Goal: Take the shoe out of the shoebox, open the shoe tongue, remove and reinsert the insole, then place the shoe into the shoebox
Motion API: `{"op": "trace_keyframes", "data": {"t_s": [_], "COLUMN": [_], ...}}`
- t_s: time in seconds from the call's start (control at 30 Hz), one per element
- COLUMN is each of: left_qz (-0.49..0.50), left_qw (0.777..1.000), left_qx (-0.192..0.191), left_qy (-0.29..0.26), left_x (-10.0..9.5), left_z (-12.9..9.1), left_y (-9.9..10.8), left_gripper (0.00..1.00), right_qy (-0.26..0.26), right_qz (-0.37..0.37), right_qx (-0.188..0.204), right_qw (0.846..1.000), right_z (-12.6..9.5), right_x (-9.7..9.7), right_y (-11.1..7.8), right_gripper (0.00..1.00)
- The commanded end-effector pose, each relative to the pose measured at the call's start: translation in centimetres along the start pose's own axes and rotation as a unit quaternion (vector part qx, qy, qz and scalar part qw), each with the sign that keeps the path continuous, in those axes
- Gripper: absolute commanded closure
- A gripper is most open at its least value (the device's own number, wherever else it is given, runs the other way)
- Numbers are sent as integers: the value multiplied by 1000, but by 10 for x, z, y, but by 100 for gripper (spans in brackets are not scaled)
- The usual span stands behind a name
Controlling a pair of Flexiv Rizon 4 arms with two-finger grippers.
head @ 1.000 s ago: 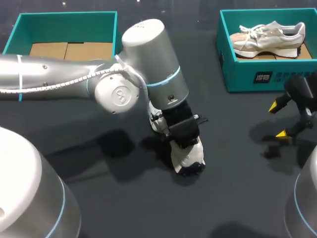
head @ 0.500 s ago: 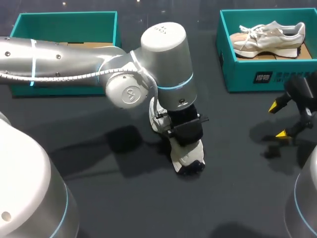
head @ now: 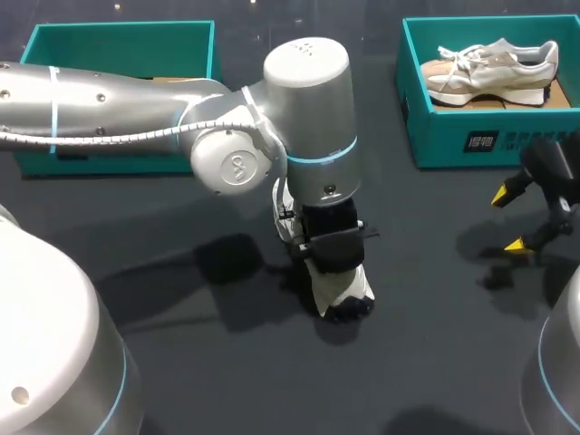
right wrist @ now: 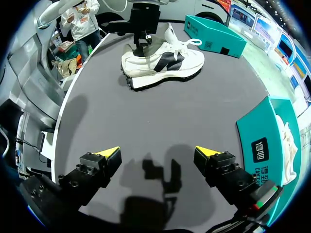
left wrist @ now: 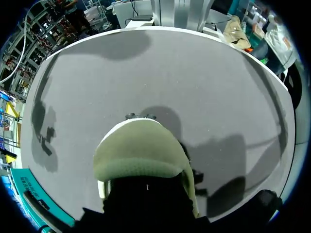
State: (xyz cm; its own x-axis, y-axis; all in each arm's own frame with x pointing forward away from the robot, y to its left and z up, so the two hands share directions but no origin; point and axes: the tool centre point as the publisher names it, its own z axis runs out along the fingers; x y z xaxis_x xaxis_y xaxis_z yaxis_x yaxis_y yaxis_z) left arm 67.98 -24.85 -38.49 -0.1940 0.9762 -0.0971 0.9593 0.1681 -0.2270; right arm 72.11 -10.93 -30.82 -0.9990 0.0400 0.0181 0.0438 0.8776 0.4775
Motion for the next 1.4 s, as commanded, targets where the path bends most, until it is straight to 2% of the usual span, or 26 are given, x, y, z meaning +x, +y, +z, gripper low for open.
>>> {"op": "trace_keyframes", "data": {"t_s": [0.03,0.13,0.17,0.23,0.3,0.5,0.6,0.87,0.93,0.97,1.07,1.23,1.4], "left_qz": [-19,-39,-45,-55,-62,-56,-53,-87,-92,-94,-95,-102,-107], "left_qw": [999,998,997,996,996,994,992,982,983,982,982,982,981], "left_qx": [-28,-54,-52,-66,-65,-73,-83,-140,-139,-141,-143,-147,-147], "left_qy": [25,20,18,5,-9,-61,-75,-87,-82,-80,-73,-68,-66], "left_x": [-12,-8,-6,-4,-2,0,-1,-17,-19,-20,-19,-18,-16], "left_z": [24,25,23,14,1,-45,-60,-57,-56,-55,-54,-51,-53], "left_y": [11,25,29,36,42,38,35,44,47,47,50,56,58], "left_gripper": [100,100,100,100,100,100,100,100,99,97,82,62,47], "right_qy": [0,0,0,0,0,0,0,0,0,0,0,0,0], "right_qz": [0,0,0,0,0,0,0,0,0,0,0,0,0], "right_qx": [1,1,1,1,1,1,1,1,1,1,1,1,1], "right_qw": [1000,1000,1000,1000,1000,1000,1000,1000,1000,1000,1000,1000,1000], "right_z": [0,0,0,0,0,0,0,0,0,0,0,0,0], "right_x": [1,1,1,1,1,1,1,1,1,1,1,1,1], "right_y": [0,0,0,0,0,0,0,0,0,0,0,0,0], "right_gripper": [0,0,0,0,0,0,0,0,0,0,0,0,0]}}
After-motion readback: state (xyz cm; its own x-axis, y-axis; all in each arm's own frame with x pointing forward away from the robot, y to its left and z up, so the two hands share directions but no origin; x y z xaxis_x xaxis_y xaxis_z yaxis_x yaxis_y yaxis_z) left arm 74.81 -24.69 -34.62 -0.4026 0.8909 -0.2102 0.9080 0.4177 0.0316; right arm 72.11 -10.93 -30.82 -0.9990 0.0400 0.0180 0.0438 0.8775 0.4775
